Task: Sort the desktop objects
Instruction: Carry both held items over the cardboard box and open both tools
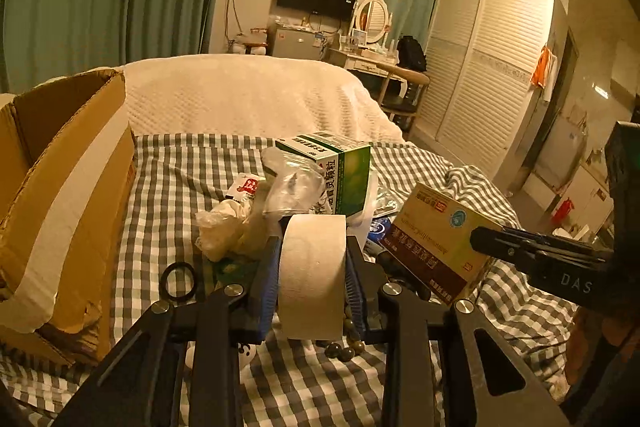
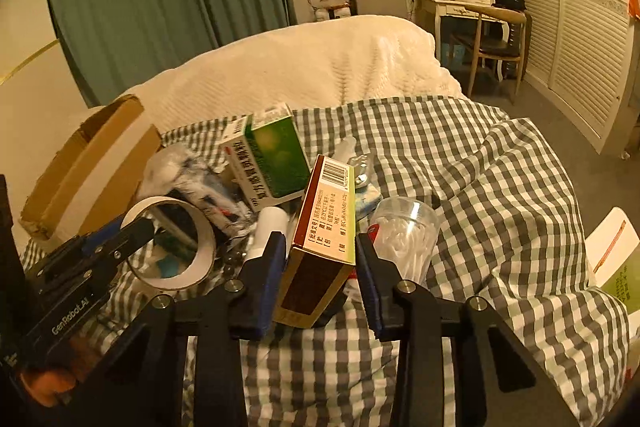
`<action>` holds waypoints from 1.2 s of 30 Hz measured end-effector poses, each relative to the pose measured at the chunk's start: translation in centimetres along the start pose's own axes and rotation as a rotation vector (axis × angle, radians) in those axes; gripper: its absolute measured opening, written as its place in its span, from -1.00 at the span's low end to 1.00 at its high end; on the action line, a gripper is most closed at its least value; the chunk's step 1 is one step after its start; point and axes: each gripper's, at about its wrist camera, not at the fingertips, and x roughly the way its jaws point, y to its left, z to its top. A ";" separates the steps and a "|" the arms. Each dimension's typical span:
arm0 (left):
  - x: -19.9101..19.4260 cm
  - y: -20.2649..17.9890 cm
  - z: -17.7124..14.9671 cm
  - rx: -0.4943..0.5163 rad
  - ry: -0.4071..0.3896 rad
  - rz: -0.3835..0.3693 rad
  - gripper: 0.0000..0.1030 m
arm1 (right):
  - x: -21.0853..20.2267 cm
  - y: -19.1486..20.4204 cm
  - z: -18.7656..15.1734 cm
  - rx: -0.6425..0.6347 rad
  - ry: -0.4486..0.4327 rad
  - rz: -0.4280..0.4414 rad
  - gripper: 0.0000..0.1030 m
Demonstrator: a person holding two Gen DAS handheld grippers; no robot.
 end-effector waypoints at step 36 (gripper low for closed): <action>-12.8 20.8 8.8 -0.109 -0.038 0.280 -0.40 | -6.7 27.7 10.1 -0.277 -0.111 0.247 -0.43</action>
